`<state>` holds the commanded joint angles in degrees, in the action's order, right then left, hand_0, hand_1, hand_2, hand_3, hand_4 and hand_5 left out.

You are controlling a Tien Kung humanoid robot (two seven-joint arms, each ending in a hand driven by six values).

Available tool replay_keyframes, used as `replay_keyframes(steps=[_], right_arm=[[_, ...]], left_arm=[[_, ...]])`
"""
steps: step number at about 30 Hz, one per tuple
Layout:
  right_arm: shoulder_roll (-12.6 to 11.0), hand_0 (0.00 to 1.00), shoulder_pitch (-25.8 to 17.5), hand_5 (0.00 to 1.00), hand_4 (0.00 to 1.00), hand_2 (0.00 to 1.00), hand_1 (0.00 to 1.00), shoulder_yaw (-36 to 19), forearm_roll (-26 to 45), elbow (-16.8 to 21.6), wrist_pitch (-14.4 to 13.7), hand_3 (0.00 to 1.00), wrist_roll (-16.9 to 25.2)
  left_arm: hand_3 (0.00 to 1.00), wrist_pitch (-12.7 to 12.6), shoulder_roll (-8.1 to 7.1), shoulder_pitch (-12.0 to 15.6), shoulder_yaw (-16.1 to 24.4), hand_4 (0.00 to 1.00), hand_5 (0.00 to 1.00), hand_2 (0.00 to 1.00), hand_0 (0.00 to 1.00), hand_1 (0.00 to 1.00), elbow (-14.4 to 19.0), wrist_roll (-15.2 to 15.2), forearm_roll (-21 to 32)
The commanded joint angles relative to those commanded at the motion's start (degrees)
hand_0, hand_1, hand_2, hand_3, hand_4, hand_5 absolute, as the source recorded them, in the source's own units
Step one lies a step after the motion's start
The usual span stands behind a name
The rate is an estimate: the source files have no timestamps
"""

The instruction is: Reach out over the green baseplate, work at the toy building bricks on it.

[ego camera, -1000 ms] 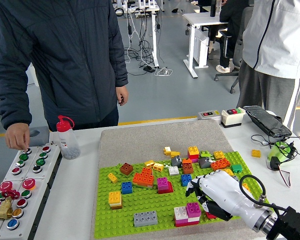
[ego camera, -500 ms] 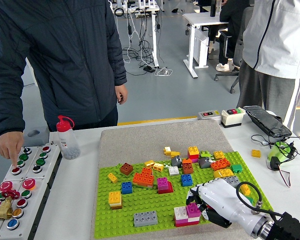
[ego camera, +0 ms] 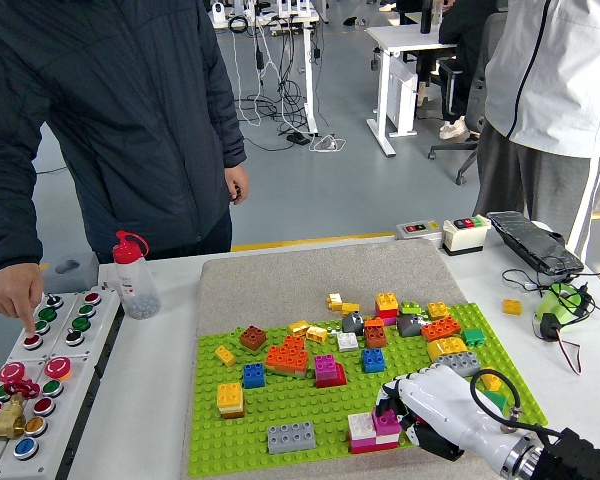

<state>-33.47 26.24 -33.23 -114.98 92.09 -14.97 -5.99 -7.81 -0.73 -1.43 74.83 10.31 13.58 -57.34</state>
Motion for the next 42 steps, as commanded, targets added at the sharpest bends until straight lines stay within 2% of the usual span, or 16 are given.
replay_keyframes(steps=[42], right_arm=[[0.5, 0.280, 0.3, 0.002, 0.002, 0.559, 0.378, 1.3, 0.5, -1.6, 0.7, 0.529, -0.1]], left_arm=[[0.678, 0.1, -0.09, -0.5, -0.2, 0.487, 0.998, 0.778, 0.729, 0.769, 0.0, -0.1, -0.1]])
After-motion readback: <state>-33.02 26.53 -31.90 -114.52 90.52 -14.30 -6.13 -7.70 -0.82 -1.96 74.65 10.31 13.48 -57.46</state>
